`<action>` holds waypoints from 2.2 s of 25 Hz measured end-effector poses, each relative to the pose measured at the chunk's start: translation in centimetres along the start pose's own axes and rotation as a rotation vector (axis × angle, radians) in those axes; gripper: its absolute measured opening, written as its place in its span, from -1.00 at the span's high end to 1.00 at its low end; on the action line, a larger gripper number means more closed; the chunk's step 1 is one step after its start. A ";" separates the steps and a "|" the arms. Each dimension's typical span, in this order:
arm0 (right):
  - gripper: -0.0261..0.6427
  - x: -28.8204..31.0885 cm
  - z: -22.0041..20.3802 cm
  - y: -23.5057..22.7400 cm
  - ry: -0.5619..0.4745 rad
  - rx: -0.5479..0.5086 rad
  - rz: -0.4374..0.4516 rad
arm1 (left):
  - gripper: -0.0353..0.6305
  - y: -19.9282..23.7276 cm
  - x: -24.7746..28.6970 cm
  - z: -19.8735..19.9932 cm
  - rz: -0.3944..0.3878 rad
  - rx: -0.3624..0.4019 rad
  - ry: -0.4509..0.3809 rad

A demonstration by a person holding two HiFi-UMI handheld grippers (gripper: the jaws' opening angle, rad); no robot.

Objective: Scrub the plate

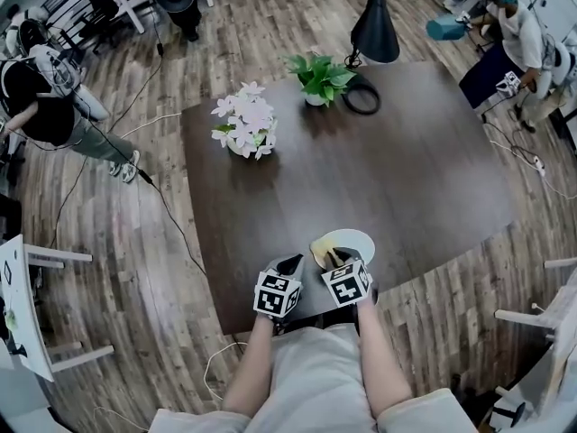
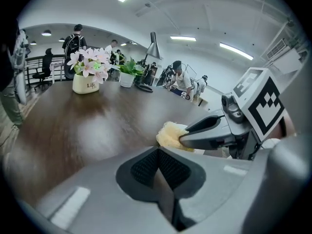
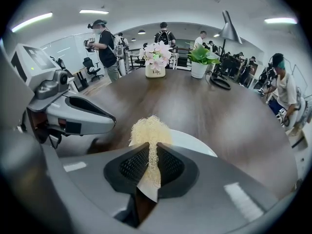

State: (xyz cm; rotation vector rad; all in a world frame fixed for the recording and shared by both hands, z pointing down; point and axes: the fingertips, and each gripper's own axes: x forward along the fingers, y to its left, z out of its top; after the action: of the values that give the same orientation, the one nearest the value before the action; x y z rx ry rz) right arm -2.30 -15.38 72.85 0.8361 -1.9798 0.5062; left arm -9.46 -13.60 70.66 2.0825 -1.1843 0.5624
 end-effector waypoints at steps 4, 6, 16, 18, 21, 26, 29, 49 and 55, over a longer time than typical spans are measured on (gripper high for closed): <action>0.72 0.4 0.7 -0.4 -0.012 -0.002 -0.003 | 0.89 0.6 0.4 0.0 0.009 -0.005 0.000; 0.72 0.6 1.0 -0.7 -0.020 0.001 -0.002 | 0.89 0.6 0.6 0.1 0.009 0.000 0.004; 0.72 0.7 1.6 -3.8 -0.062 0.117 -0.038 | 0.89 0.7 1.6 0.8 0.019 0.020 0.021; 0.72 0.8 1.3 -4.5 -0.062 0.135 -0.049 | 0.89 0.7 2.1 0.9 0.023 0.033 0.028; 0.72 0.4 0.6 -5.1 -0.063 0.162 -0.055 | 0.89 0.0 2.9 1.1 0.020 0.077 0.041; 0.72 -0.2 -0.3 -5.8 -0.078 0.193 -0.063 | 0.89 -1.1 4.0 1.4 0.006 0.091 0.047; 0.72 -0.7 -0.9 -6.1 -0.082 0.225 -0.075 | 0.89 -1.6 4.3 1.1 0.002 0.108 0.064; 0.72 -6.9 -5.0 -7.2 -0.129 0.302 -0.191 | 0.89 -7.3 2.2 0.9 -0.046 0.094 -0.013; 0.72 -7.3 -2.8 -5.8 -0.168 0.232 -0.084 | 0.89 -6.7 0.2 2.7 0.031 0.042 -0.078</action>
State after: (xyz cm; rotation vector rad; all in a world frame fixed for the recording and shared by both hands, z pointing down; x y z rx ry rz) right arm 6.21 -14.95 68.18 1.1328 -2.0537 0.6426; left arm -3.39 -13.27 66.68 2.1418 -1.2609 0.5285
